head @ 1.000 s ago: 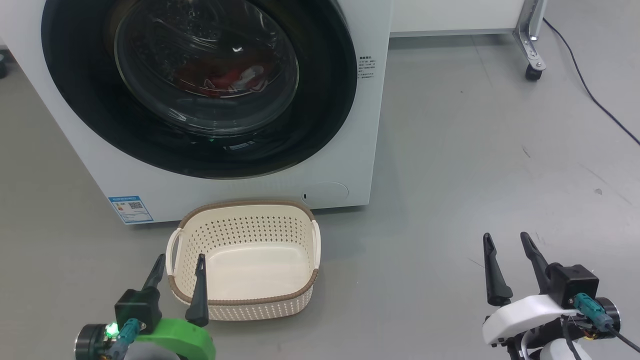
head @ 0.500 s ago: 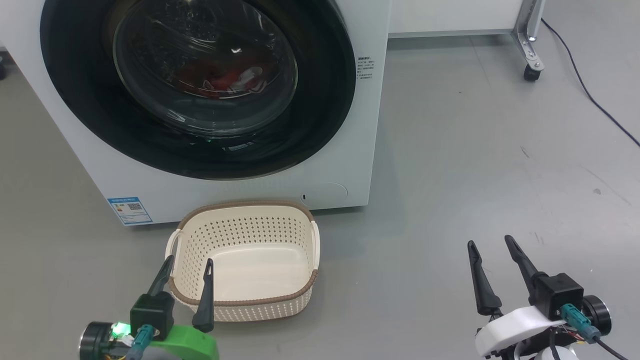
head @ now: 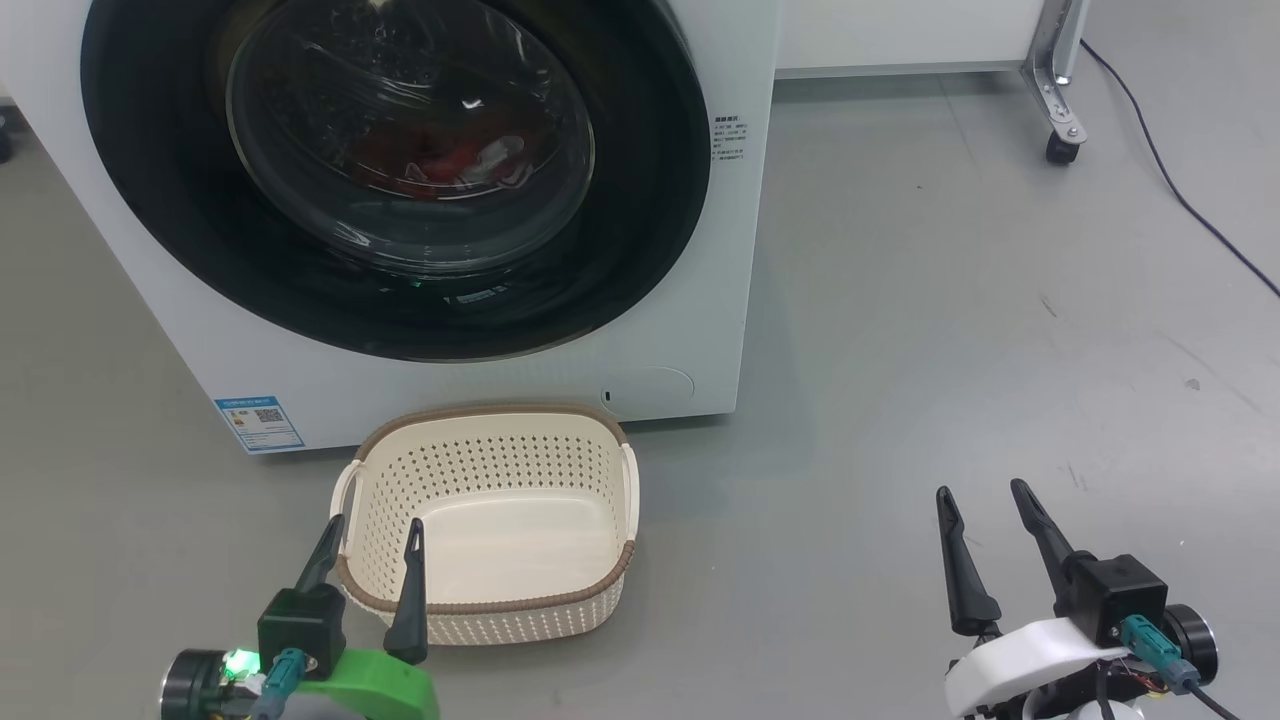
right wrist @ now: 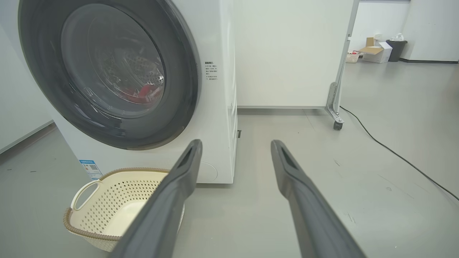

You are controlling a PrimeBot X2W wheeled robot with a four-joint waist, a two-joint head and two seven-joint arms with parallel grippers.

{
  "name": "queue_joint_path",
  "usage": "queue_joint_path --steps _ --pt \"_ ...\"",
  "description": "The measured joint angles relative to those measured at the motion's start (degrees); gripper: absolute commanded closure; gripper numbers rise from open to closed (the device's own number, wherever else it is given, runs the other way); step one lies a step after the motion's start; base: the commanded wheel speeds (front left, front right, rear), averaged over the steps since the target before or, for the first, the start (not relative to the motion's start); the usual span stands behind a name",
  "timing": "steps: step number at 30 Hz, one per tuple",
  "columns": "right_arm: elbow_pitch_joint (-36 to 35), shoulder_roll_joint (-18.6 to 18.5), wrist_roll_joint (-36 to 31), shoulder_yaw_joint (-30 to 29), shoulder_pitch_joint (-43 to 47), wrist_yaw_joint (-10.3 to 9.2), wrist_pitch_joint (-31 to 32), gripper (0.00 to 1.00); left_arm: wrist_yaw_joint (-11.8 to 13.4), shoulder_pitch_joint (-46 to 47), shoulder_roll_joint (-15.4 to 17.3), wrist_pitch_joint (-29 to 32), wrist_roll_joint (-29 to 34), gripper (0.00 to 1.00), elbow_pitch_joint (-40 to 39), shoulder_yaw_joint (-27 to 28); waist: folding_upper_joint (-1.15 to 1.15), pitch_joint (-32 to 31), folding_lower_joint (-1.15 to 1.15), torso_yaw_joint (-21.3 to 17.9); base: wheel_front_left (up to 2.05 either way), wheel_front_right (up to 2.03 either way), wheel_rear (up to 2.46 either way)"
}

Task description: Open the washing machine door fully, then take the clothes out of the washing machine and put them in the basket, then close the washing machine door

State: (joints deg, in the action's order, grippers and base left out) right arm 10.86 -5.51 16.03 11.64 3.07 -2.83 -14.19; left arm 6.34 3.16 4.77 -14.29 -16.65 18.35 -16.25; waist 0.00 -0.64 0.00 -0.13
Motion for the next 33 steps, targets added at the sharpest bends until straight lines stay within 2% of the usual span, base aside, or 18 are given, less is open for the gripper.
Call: queue_joint_path --steps 14,15,16,33 --pt "0.00 0.35 -0.64 -0.51 0.23 -0.05 0.00 0.00 0.01 -0.01 -0.41 0.00 -0.09 0.00 0.65 0.22 0.00 -0.06 0.00 0.16 0.00 0.00 0.00" --pt "0.00 0.38 -0.65 -0.58 0.29 0.26 0.00 0.40 0.01 -0.01 -0.43 0.00 -0.09 0.00 0.66 0.22 0.00 -0.06 0.00 0.18 0.00 0.00 0.00" --pt "0.01 0.44 -0.65 -0.65 0.40 0.36 0.00 1.00 0.01 -0.01 -0.44 0.00 -0.09 0.00 0.67 0.23 0.00 -0.05 0.00 0.20 0.00 0.00 0.00" --pt "0.53 1.35 -0.21 -2.26 0.85 2.25 0.00 1.00 0.19 -0.01 -0.71 0.00 0.01 0.00 1.00 0.19 0.00 0.22 0.00 0.67 0.00 0.00 0.00"
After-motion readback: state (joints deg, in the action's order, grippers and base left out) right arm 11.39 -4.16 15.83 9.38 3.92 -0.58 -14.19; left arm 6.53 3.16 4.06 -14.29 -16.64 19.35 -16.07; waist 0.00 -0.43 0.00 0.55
